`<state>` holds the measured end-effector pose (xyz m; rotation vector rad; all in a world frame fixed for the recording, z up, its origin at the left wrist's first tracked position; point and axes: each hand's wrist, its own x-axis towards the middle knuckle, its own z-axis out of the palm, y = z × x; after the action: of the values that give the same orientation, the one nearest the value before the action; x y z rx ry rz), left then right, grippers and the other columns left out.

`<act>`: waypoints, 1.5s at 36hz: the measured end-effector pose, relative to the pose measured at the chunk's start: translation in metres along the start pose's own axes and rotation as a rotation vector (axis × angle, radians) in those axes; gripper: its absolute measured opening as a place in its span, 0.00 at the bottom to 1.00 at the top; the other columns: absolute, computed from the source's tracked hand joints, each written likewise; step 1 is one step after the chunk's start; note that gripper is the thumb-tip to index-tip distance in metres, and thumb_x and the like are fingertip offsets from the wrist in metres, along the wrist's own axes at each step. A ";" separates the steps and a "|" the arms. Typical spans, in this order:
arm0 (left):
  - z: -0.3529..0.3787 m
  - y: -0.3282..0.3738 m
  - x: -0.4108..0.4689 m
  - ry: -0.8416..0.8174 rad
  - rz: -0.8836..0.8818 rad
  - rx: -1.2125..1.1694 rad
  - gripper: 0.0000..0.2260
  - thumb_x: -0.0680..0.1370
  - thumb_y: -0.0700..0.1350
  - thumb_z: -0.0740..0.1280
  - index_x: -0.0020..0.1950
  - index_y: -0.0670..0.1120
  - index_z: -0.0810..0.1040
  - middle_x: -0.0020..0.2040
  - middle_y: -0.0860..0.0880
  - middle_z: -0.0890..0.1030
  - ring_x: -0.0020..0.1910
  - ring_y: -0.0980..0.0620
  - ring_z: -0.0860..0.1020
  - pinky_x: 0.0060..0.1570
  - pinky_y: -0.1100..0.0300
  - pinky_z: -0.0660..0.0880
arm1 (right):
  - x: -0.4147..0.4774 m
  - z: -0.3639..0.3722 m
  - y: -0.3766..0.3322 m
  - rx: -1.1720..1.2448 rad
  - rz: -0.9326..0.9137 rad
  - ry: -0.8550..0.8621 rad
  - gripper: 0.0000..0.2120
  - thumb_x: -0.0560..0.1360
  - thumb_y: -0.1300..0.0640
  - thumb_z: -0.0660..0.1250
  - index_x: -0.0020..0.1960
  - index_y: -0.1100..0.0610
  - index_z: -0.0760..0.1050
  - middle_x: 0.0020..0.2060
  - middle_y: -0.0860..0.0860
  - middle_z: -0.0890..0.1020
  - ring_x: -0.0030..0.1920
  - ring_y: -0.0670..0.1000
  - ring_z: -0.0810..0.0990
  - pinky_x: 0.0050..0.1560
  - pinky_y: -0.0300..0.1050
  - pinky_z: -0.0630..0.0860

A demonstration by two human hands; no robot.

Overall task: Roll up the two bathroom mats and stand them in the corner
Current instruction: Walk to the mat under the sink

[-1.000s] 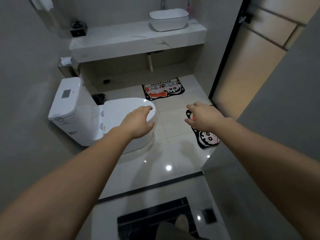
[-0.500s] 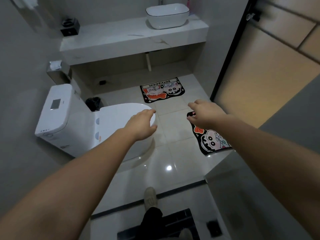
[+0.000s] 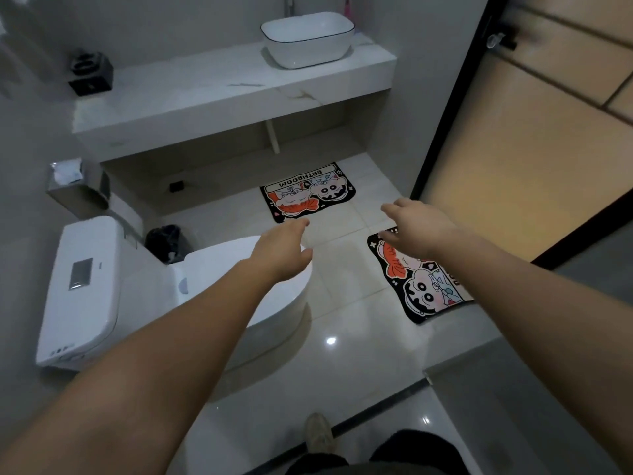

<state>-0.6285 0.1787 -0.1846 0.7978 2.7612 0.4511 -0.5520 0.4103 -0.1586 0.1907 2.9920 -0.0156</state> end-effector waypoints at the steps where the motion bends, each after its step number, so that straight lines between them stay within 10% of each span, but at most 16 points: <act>1: -0.002 -0.003 0.005 0.000 0.001 0.005 0.27 0.77 0.49 0.64 0.74 0.48 0.61 0.74 0.47 0.66 0.70 0.45 0.68 0.68 0.48 0.66 | 0.004 0.000 -0.001 0.009 0.007 -0.006 0.24 0.77 0.44 0.59 0.67 0.56 0.66 0.61 0.57 0.74 0.59 0.60 0.75 0.56 0.54 0.74; 54: 0.008 0.019 0.375 -0.006 -0.245 -0.102 0.27 0.77 0.47 0.64 0.74 0.47 0.61 0.73 0.46 0.67 0.70 0.46 0.66 0.69 0.50 0.65 | 0.373 0.009 0.201 0.106 -0.182 -0.135 0.24 0.77 0.46 0.59 0.69 0.56 0.66 0.63 0.55 0.74 0.61 0.57 0.74 0.61 0.53 0.72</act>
<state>-0.9264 0.4015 -0.2355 0.4286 2.7563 0.5340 -0.8911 0.6560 -0.2214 -0.0694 2.8648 -0.1985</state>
